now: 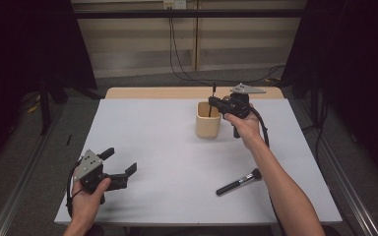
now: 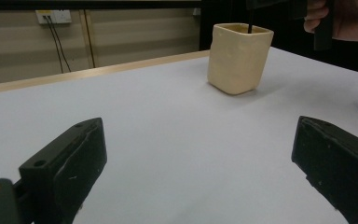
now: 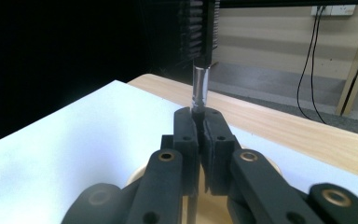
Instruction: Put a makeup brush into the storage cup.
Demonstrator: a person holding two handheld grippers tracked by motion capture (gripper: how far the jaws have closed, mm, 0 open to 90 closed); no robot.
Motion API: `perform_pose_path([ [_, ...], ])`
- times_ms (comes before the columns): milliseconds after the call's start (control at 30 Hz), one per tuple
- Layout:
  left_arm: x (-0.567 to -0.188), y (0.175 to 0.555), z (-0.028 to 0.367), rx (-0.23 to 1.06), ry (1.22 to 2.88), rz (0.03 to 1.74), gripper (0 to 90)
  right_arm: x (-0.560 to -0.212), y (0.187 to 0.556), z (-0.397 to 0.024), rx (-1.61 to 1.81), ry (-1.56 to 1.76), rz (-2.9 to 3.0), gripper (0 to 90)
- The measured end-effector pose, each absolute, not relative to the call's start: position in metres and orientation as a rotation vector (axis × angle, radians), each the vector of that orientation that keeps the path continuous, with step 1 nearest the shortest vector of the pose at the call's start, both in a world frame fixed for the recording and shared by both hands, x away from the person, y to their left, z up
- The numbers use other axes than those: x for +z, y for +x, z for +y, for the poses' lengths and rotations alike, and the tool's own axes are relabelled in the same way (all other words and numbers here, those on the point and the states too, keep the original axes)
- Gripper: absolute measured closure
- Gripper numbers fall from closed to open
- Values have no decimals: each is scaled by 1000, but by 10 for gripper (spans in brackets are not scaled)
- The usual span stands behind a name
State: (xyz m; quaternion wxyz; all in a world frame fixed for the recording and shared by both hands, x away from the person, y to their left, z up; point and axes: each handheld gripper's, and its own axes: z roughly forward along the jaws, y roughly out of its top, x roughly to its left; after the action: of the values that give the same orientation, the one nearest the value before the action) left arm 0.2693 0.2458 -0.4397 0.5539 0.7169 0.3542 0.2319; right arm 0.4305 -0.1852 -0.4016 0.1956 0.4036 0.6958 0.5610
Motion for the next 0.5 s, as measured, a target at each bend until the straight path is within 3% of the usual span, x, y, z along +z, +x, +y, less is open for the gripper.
perform_pose_path([
  [333,-440,270,245,551,1710,830,32,-408,432,-186,1569,1152,1959,851],
  [467,-440,270,244,550,1712,829,32,-410,433,-185,1566,1160,1971,821],
  [500,-440,270,244,551,1712,828,32,-411,433,-185,1559,1168,1972,778],
])
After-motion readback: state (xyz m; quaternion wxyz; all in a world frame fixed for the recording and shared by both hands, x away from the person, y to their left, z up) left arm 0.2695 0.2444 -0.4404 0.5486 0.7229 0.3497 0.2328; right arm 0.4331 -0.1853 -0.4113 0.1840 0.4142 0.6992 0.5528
